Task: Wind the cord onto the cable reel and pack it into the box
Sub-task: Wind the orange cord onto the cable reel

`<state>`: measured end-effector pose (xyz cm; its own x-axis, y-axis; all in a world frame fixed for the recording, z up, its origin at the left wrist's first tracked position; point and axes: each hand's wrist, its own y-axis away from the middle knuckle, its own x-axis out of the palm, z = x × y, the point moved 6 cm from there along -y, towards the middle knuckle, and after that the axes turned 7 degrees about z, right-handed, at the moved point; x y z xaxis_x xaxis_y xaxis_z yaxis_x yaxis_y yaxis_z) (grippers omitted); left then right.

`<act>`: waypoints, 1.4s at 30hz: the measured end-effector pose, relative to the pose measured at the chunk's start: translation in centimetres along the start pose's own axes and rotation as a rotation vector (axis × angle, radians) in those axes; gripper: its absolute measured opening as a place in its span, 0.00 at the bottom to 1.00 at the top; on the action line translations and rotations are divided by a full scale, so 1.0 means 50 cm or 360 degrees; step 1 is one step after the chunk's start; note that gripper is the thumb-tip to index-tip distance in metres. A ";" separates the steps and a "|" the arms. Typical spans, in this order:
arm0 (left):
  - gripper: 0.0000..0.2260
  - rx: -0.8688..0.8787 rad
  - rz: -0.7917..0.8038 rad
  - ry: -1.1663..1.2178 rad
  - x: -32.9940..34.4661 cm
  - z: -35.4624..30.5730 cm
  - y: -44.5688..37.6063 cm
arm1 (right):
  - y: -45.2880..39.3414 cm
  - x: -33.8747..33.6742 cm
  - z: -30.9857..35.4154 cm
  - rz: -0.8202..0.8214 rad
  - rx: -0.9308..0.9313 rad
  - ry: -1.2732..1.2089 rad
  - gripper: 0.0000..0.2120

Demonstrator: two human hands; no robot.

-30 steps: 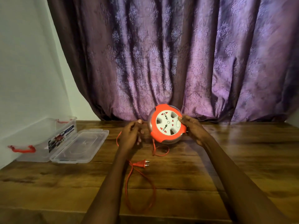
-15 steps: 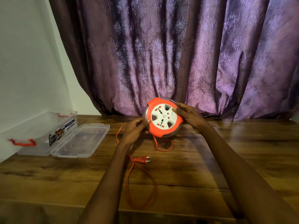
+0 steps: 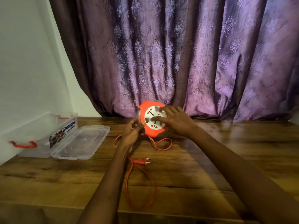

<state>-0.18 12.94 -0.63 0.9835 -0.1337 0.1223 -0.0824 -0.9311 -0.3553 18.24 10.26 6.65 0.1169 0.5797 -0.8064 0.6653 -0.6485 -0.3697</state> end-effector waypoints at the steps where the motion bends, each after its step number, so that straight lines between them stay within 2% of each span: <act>1: 0.04 0.0011 0.0003 -0.0048 0.002 0.000 -0.001 | -0.003 0.000 0.001 0.0043 -0.0017 0.0107 0.29; 3: 0.03 0.0019 0.0005 -0.0096 0.006 0.002 -0.003 | -0.011 -0.001 0.010 0.0083 -0.0075 0.0306 0.29; 6: 0.03 0.0046 0.0021 -0.0110 0.012 0.004 -0.005 | -0.016 -0.016 0.024 -0.0044 -0.0107 0.0419 0.23; 8: 0.03 0.0093 -0.0005 -0.0111 0.014 0.002 -0.005 | -0.018 -0.026 0.029 -0.0124 -0.0003 0.0451 0.25; 10: 0.06 0.0118 -0.0055 -0.0088 0.020 0.004 -0.005 | -0.022 -0.032 0.026 -0.0161 0.0213 0.0311 0.28; 16: 0.14 0.0175 -0.0133 -0.0166 0.027 0.014 -0.004 | -0.022 -0.011 0.008 -0.0167 0.1139 -0.0684 0.30; 19: 0.15 0.0123 -0.0108 -0.0135 0.032 0.024 0.002 | -0.011 0.022 0.001 -0.0044 0.1551 -0.1221 0.33; 20: 0.15 0.0119 -0.0099 -0.0121 0.038 0.027 0.003 | -0.009 0.032 -0.002 -0.0063 0.1663 -0.1571 0.33; 22: 0.16 0.0140 -0.0116 -0.0148 0.047 0.029 0.006 | -0.009 0.065 0.007 -0.0250 0.1851 -0.2572 0.27; 23: 0.17 0.0152 -0.0131 -0.0191 0.048 0.028 0.007 | -0.009 0.078 0.016 -0.0295 0.1922 -0.2888 0.25; 25: 0.16 0.0193 -0.0161 -0.0309 0.042 0.025 0.005 | -0.011 0.093 0.027 -0.0282 0.1882 -0.3068 0.23; 27: 0.14 0.0170 -0.0212 -0.0302 0.029 0.027 0.005 | -0.008 0.092 0.018 -0.0218 0.1748 -0.2892 0.22; 28: 0.13 0.0121 -0.0256 -0.0214 0.022 0.029 0.007 | -0.005 0.088 0.008 -0.0141 0.1664 -0.2654 0.22; 30: 0.10 0.0039 -0.0308 0.0056 0.012 0.029 0.009 | 0.007 0.067 -0.022 -0.0019 0.1535 -0.1846 0.20; 31: 0.09 0.0020 -0.0311 0.0161 0.010 0.027 0.008 | 0.010 0.051 -0.034 -0.0064 0.1415 -0.1430 0.15; 33: 0.06 0.0001 -0.0290 0.0193 0.002 0.022 0.006 | -0.002 0.015 -0.029 -0.0249 0.0893 -0.0869 0.13; 35: 0.03 0.0010 -0.0250 0.0090 -0.007 0.014 0.004 | -0.016 0.002 -0.011 -0.0191 0.0333 -0.0447 0.20; 38: 0.02 -0.0008 -0.0198 -0.0004 -0.017 0.011 0.003 | -0.025 -0.005 -0.001 0.0042 -0.0071 0.0060 0.26; 42: 0.02 -0.0037 -0.0144 0.0021 -0.014 0.017 0.002 | -0.021 -0.015 0.017 0.0141 -0.0288 0.0358 0.25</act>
<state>-0.73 13.22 -1.56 0.9849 -0.0529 0.1649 0.0028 -0.9472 -0.3207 16.84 10.09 7.23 0.3276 0.6326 -0.7018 0.7635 -0.6148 -0.1978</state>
